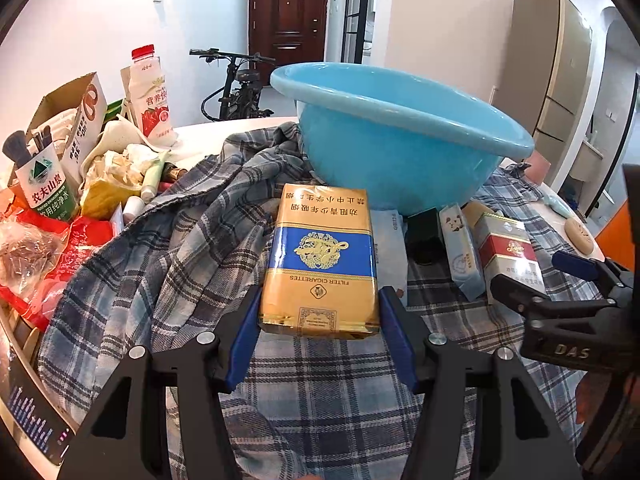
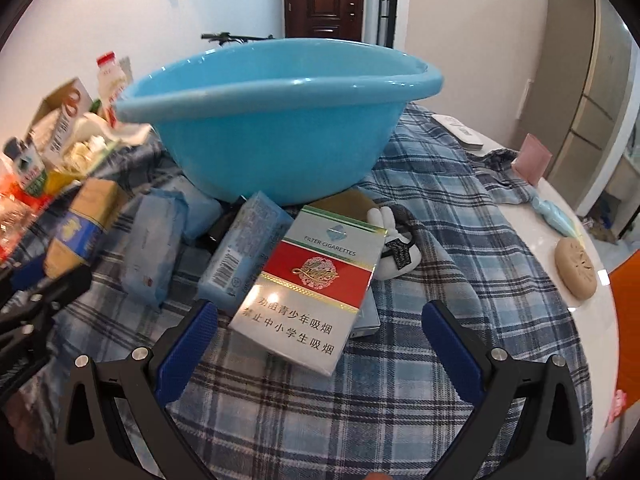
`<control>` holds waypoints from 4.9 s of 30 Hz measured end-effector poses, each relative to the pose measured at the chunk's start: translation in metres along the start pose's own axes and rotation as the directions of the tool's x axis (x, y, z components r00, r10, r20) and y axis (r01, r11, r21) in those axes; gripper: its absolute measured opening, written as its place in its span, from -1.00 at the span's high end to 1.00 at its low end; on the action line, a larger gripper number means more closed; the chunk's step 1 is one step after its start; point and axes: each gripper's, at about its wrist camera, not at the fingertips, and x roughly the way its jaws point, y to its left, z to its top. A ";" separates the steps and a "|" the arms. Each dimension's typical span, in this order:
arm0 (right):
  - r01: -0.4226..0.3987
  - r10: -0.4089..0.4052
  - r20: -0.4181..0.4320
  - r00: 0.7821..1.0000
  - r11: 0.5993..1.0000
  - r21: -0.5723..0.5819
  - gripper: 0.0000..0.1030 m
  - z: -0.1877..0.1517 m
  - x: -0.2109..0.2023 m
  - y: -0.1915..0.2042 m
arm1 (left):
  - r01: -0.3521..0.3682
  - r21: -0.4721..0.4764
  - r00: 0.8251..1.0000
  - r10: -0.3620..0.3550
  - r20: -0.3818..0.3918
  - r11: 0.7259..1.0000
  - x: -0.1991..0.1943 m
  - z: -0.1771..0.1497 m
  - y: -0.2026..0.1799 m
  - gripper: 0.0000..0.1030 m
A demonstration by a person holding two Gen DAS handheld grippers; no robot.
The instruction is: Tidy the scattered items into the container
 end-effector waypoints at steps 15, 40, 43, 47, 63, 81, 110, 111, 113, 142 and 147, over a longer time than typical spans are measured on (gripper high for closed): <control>0.035 -0.036 -0.026 0.999 0.999 -0.024 -0.56 -0.001 0.010 0.010 | 0.080 -0.072 0.997 -0.081 -0.015 0.994 0.010 0.000 0.015 -0.09; -0.035 0.032 0.088 0.996 0.999 0.034 -0.26 -0.004 -0.042 -0.021 | 0.049 -0.036 0.999 -0.048 0.020 0.998 -0.019 0.005 -0.011 -0.09; -0.051 0.048 0.106 0.993 0.998 0.032 -0.25 -0.005 -0.050 -0.024 | 0.041 -0.031 0.999 -0.040 0.027 0.999 -0.024 0.006 -0.016 -0.10; -0.067 0.063 0.127 0.990 0.997 0.027 -0.24 -0.005 -0.061 -0.026 | 0.036 -0.022 0.999 -0.035 0.039 0.999 -0.031 0.007 -0.022 -0.10; -0.115 0.114 0.222 0.968 0.993 -0.008 -0.18 0.016 -0.103 -0.027 | 0.045 0.011 0.993 -0.046 0.109 0.999 -0.057 0.029 -0.039 -0.10; -0.126 0.133 0.336 0.932 0.991 -0.045 -0.14 0.074 -0.124 -0.019 | 0.048 0.000 0.979 -0.047 0.196 0.999 -0.068 0.080 -0.040 -0.10; -0.108 0.127 0.382 0.915 0.992 -0.071 -0.13 0.162 -0.080 -0.019 | -0.006 -0.016 0.980 0.009 0.201 1.000 -0.021 0.152 -0.037 -0.10; -0.109 0.128 0.380 0.916 0.991 -0.071 -0.13 0.162 -0.078 -0.018 | -0.003 -0.019 0.980 0.007 0.199 1.000 -0.020 0.152 -0.036 -0.10; -0.112 0.130 0.373 0.919 0.991 -0.069 -0.13 0.162 -0.074 -0.019 | -0.002 -0.018 0.981 0.006 0.195 1.000 -0.017 0.152 -0.036 -0.10; -0.067 0.091 0.403 0.910 0.995 -0.073 -1.00 0.152 -0.057 -0.015 | -0.006 -0.018 0.986 0.009 0.167 1.000 -0.003 0.150 -0.035 -0.10; -0.066 0.084 0.387 0.918 0.996 -0.061 -1.00 0.152 -0.054 -0.018 | -0.008 -0.014 0.985 0.010 0.171 1.000 -0.004 0.150 -0.036 -0.10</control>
